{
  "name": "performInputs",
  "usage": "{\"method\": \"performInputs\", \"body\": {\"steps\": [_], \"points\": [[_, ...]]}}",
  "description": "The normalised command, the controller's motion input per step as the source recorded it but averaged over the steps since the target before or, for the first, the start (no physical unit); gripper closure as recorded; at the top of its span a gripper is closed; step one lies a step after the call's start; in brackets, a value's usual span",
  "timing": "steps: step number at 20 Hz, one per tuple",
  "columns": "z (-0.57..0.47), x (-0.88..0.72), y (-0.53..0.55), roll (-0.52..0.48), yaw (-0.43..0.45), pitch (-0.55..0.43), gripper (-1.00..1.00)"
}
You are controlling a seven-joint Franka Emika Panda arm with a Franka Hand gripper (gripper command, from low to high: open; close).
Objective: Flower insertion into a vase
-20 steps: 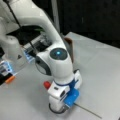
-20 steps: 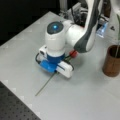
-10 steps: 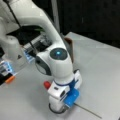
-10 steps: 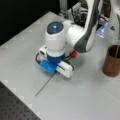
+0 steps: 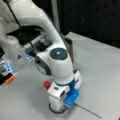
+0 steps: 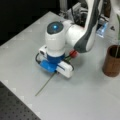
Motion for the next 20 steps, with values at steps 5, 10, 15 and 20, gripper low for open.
{"method": "performInputs", "body": {"steps": [5,10,15,20], "points": [[-0.35,0.12,0.01,0.198,-0.209,0.112,1.00],[-0.31,0.10,0.03,0.134,-0.117,0.121,1.00],[-0.37,0.11,-0.01,0.109,-0.061,0.103,1.00],[-0.38,0.11,-0.02,0.109,-0.060,0.103,1.00]]}}
